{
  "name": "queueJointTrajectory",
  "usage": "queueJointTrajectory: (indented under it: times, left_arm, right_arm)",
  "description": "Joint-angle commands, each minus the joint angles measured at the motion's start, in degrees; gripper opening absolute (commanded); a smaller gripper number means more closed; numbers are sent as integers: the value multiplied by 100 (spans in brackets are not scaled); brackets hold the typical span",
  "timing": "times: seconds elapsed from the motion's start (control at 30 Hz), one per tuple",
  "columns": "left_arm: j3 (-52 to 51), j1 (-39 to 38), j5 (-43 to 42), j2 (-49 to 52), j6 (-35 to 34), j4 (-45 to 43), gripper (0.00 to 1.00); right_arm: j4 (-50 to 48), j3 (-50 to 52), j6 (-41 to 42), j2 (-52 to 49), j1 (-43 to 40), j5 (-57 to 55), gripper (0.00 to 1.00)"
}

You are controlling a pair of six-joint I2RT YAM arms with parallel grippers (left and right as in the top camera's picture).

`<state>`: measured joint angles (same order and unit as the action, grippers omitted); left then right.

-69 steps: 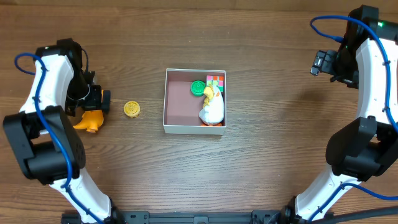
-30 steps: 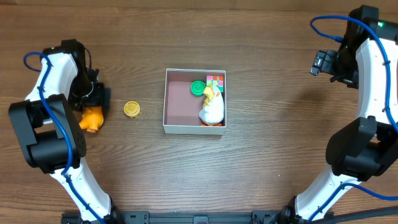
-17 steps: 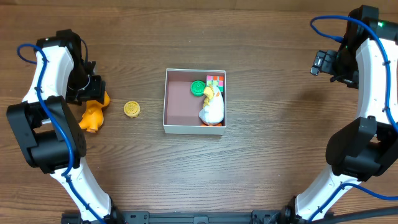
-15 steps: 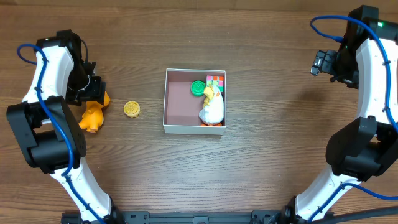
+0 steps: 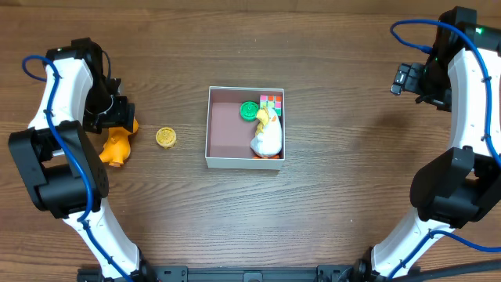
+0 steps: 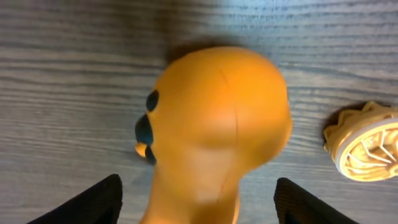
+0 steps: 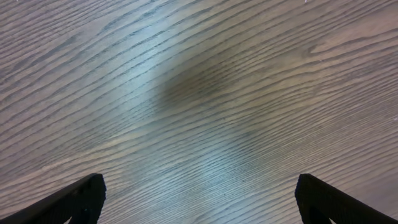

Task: Pack container
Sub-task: 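Close the left gripper around the orange dinosaur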

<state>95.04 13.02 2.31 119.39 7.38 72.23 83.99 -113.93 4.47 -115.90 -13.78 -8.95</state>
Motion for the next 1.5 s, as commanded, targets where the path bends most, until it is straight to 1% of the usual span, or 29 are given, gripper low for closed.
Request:
queueJointTrajectory:
  times: [0.0, 0.2, 0.5, 1.0, 1.47]
  left_arm:
    - [-118, 9, -94, 52, 144, -37, 79]
    - [-326, 9, -372, 52, 164, -249, 78]
    - [-481, 9, -382, 52, 164, -238, 78]
    - [-494, 11, 109, 52, 186, -260, 78]
    - [-501, 11, 103, 59, 186, -328, 79]
  right_arm:
    - [-20, 4, 17, -11, 20, 4, 100]
    - [-20, 4, 17, -11, 20, 4, 100]
    - [-20, 4, 17, -11, 20, 4, 100]
    - [-20, 4, 17, -11, 20, 4, 100]
    - [-20, 4, 17, -11, 20, 4, 100]
